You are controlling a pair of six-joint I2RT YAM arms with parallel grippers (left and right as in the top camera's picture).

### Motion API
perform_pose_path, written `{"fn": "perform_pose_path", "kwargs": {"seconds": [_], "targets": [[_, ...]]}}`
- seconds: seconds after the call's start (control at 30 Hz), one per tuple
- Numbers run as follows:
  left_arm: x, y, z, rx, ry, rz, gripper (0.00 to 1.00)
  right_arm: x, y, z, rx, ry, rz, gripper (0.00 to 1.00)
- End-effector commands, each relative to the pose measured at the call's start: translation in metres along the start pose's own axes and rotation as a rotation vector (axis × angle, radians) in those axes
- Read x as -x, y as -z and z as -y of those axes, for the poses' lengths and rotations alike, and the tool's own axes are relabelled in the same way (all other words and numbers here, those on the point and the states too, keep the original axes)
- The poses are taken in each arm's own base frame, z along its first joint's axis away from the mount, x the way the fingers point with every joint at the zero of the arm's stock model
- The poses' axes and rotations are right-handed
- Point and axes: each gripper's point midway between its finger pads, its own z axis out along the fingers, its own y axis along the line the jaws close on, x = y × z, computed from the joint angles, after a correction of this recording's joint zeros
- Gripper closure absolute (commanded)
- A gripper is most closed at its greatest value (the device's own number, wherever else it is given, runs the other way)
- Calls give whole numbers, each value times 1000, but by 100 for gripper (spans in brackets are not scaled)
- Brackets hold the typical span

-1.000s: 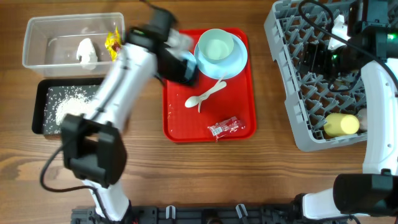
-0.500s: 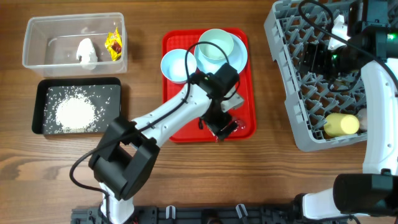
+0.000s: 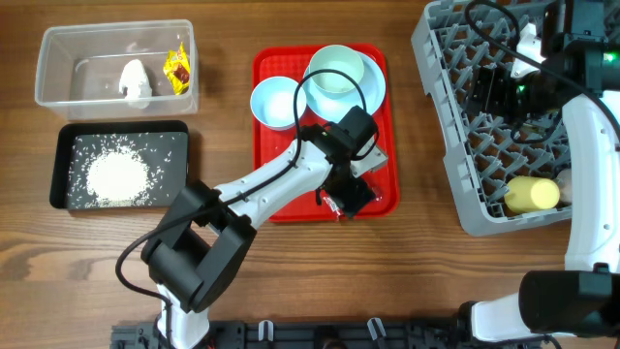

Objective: Sort waste into correct bins and load items into the dishwasher rack
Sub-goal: 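Reach the left gripper to the clear plastic wrapper and grasp it, then carry the clear wrapper with the left gripper and drop it in the bin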

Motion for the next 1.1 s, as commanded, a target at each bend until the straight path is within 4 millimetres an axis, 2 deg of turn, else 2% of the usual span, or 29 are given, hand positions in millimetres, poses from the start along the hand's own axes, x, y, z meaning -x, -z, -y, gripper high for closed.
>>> {"fn": "perform_pose_path", "kwargs": {"seconds": [0.0,0.13,0.3,0.4,0.63,0.77,0.83,0.9,0.97,1.07], "targets": [[-5,-15,2,-20,-17,-22,18,-1,-6,2,-11,19,-16,13],[-1,-18,3,-20,-24,-13,28,-2,-6,2,-11,19,-16,13],[0,-19,5,-21,-31,-8,54,-1,-6,2,-11,20,-15,13],[-3,-19,9,-24,-36,-22,63,-2,-6,2,-11,21,-16,13],[-12,-19,10,-25,-31,-58,96,0,-6,2,-11,21,-10,13],[-12,-16,5,0,-28,-57,96,0,-6,2,-11,21,-10,13],[-10,-9,-3,49,-25,-55,96,0,-6,2,-11,21,-12,13],[-5,8,-17,130,19,-44,96,-1,-6,2,-11,21,-13,13],[3,33,-33,217,69,-17,96,-1,-6,2,-11,21,-13,13],[21,83,-52,308,124,72,96,-1,-6,2,-11,20,-12,13]]}}
